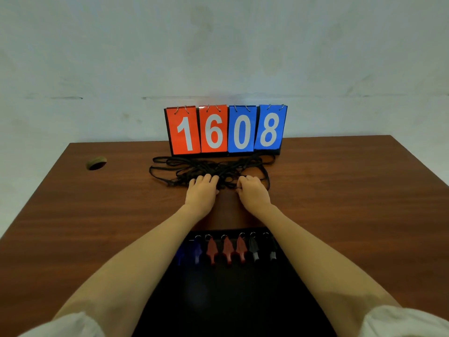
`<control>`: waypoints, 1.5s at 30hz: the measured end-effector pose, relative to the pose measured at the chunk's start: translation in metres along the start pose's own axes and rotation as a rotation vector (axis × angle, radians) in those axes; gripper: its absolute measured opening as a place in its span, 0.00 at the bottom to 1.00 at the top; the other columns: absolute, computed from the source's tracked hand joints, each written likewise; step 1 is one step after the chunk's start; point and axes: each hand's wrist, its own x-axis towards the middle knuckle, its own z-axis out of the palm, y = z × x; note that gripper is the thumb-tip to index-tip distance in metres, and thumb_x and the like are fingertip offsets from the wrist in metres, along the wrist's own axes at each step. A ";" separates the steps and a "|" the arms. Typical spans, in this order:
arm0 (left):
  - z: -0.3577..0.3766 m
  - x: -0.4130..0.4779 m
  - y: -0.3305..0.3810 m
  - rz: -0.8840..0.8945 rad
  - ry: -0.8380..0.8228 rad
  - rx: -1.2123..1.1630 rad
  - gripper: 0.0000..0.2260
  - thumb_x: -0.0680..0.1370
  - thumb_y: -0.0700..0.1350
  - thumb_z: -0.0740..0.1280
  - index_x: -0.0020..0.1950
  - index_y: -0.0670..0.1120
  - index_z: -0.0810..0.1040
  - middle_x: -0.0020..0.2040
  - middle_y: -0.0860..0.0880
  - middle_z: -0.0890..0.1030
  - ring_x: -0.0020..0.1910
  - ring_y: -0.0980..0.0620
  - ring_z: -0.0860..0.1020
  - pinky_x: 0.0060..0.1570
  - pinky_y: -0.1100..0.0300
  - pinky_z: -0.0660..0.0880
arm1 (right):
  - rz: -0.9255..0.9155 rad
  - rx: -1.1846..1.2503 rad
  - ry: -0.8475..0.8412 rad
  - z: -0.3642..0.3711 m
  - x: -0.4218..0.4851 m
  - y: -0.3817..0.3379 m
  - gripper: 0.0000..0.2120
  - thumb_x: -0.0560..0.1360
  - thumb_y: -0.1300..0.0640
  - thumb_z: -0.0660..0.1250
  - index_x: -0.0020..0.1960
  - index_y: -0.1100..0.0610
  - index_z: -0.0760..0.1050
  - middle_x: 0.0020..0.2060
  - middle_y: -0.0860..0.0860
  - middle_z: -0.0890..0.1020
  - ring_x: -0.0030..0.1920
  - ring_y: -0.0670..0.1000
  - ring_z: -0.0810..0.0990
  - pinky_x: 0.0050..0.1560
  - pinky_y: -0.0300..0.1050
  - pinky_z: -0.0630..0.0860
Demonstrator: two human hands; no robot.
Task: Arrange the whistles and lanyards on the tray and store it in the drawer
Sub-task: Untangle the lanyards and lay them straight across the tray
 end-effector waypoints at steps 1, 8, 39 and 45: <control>0.000 0.001 0.001 -0.003 0.006 0.007 0.18 0.81 0.46 0.58 0.70 0.45 0.65 0.66 0.44 0.70 0.66 0.42 0.66 0.66 0.49 0.62 | -0.004 -0.004 -0.011 -0.001 -0.001 0.000 0.07 0.78 0.60 0.59 0.54 0.62 0.72 0.51 0.58 0.76 0.54 0.58 0.72 0.48 0.49 0.72; -0.012 -0.011 0.003 -0.011 0.231 -0.038 0.06 0.74 0.45 0.69 0.47 0.44 0.82 0.58 0.42 0.76 0.60 0.39 0.71 0.60 0.43 0.64 | -0.070 0.047 0.163 -0.014 -0.015 0.000 0.16 0.67 0.66 0.67 0.54 0.64 0.76 0.46 0.60 0.79 0.49 0.64 0.77 0.44 0.55 0.76; -0.176 -0.098 0.014 -0.117 0.520 -0.967 0.03 0.81 0.39 0.57 0.52 0.44 0.69 0.45 0.47 0.75 0.43 0.51 0.75 0.39 0.69 0.70 | -0.070 0.255 0.043 -0.143 -0.046 -0.086 0.09 0.80 0.58 0.59 0.56 0.60 0.73 0.49 0.57 0.80 0.47 0.55 0.78 0.48 0.47 0.76; -0.151 -0.096 -0.014 -0.200 0.410 -0.602 0.11 0.80 0.44 0.61 0.60 0.44 0.75 0.55 0.45 0.74 0.49 0.51 0.73 0.50 0.62 0.69 | -0.035 0.316 0.104 -0.160 -0.047 -0.067 0.09 0.80 0.59 0.59 0.54 0.62 0.76 0.48 0.58 0.81 0.44 0.52 0.76 0.45 0.44 0.73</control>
